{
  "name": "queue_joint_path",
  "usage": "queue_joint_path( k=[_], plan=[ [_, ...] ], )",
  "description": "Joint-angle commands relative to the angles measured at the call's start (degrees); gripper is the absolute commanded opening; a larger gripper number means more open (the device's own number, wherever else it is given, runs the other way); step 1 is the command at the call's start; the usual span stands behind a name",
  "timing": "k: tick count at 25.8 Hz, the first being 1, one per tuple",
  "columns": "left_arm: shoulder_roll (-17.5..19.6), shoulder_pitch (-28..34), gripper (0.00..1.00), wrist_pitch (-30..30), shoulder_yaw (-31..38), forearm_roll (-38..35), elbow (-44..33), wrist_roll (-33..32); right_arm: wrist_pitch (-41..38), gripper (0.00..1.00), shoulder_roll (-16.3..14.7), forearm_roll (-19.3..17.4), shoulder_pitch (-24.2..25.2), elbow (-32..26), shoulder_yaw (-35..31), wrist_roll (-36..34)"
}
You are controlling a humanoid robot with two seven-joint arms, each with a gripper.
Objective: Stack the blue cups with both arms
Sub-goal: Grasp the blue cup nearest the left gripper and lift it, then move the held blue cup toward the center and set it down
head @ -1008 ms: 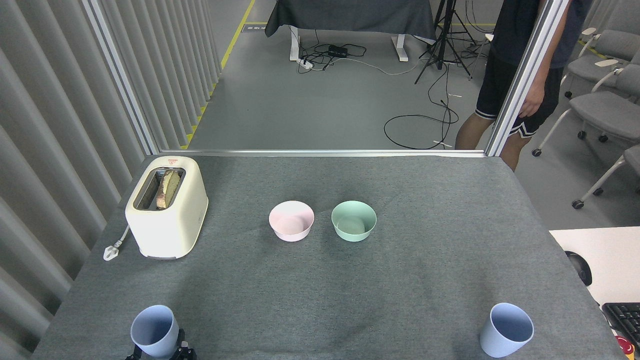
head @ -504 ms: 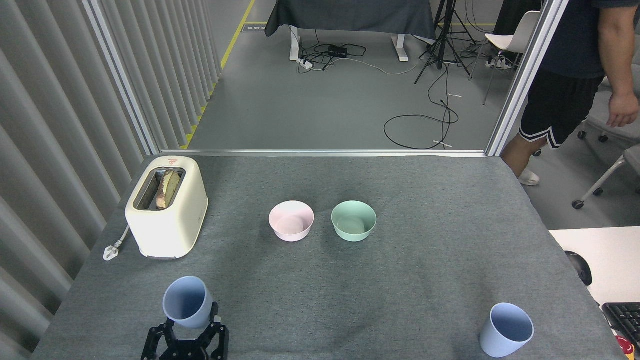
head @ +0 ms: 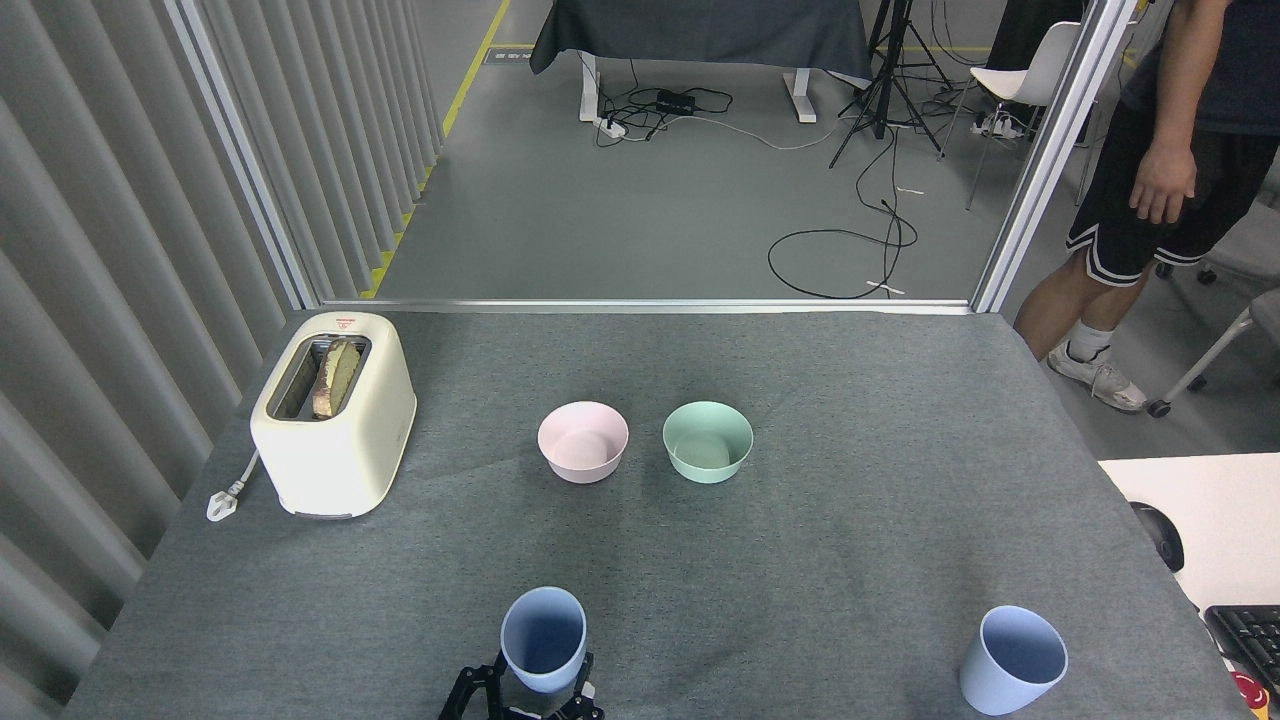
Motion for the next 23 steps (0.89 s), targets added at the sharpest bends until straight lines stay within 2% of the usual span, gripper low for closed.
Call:
queue_joint_path(
  k=[1, 8, 16, 21, 23],
  plan=[
    [-1.58, -1.42, 0.65, -0.04, -1.08, -0.84, 3.67, -0.13, 0.02, 1.0, -0.06, 0.09, 0.0, 0.0, 0.21, -0.02],
    [-4.83, -4.67, 0.69, -0.04, -3.01, -0.84, 6.92, -0.3, 0.55, 1.0, -0.06, 0.09, 0.0, 0.44, 0.38, -0.19],
    [-4.39, -5.73, 0.7, -0.04, -3.1, -0.67, 9.82, -0.04, 0.9, 1.0, -0.06, 0.09, 0.0, 0.44, 0.91, -0.64],
    [-4.13, -5.73, 0.73, -0.13, -3.1, -0.58, 10.43, -0.04, 0.81, 1.0, -0.06, 0.09, 0.0, 0.44, 0.91, -0.64],
    [-4.13, -5.73, 0.78, -0.13, -3.1, -0.58, 10.52, -0.04, 0.81, 1.0, -0.06, 0.09, 0.0, 0.44, 0.91, -0.64]
  ],
)
